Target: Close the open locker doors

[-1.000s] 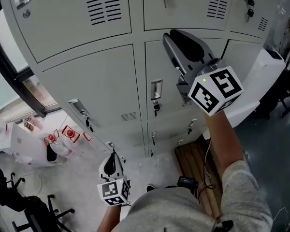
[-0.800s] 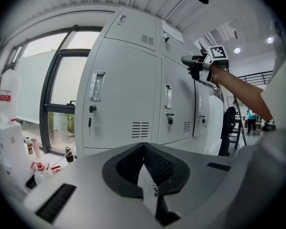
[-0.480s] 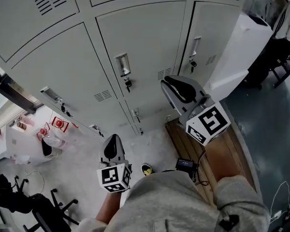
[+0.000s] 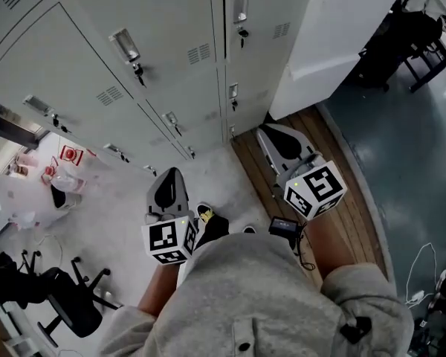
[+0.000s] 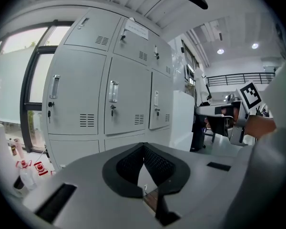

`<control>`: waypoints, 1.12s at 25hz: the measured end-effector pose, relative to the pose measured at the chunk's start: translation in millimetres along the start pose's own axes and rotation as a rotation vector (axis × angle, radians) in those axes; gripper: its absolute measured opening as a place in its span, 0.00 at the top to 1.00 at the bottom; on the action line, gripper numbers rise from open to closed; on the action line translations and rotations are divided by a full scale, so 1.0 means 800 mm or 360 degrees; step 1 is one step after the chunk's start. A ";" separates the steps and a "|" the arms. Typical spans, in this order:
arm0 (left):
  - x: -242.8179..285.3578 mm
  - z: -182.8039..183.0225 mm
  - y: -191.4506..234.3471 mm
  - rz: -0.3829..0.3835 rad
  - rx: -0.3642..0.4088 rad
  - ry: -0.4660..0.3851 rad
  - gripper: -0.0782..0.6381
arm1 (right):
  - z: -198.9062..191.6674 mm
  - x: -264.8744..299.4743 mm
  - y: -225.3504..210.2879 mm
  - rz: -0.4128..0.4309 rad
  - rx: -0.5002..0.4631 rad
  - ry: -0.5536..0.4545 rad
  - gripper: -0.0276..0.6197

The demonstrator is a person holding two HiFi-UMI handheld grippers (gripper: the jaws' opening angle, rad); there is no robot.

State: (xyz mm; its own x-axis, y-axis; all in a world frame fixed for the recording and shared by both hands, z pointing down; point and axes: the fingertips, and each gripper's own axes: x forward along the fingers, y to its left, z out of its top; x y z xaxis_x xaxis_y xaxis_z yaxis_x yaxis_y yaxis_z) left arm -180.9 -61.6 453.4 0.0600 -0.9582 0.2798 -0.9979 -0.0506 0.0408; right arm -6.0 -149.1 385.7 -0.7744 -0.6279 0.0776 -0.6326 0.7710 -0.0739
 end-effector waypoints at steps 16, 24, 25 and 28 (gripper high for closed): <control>-0.079 -0.040 -0.127 0.0039 0.0026 -0.0004 0.88 | -0.029 -0.162 -0.020 -0.0089 -0.0052 -0.0031 0.91; -0.083 -0.030 -0.136 0.0048 0.0031 -0.0047 0.88 | -0.022 -0.169 -0.021 -0.0090 -0.0070 -0.0047 0.91; -0.083 -0.030 -0.134 0.0051 0.0031 -0.0047 0.88 | -0.022 -0.168 -0.020 -0.0090 -0.0073 -0.0046 0.91; -0.086 -0.030 -0.130 0.0059 0.0031 -0.0048 0.88 | -0.022 -0.166 -0.017 -0.0090 -0.0060 -0.0047 0.91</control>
State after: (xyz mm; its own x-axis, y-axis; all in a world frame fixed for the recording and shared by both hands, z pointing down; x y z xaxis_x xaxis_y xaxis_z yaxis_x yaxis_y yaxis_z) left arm -80.9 16.5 452.7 0.0223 -0.9675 0.2517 -0.9997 -0.0199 0.0120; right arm 105.8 -74.0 393.9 -0.7379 -0.6730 0.0513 -0.6747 0.7373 -0.0328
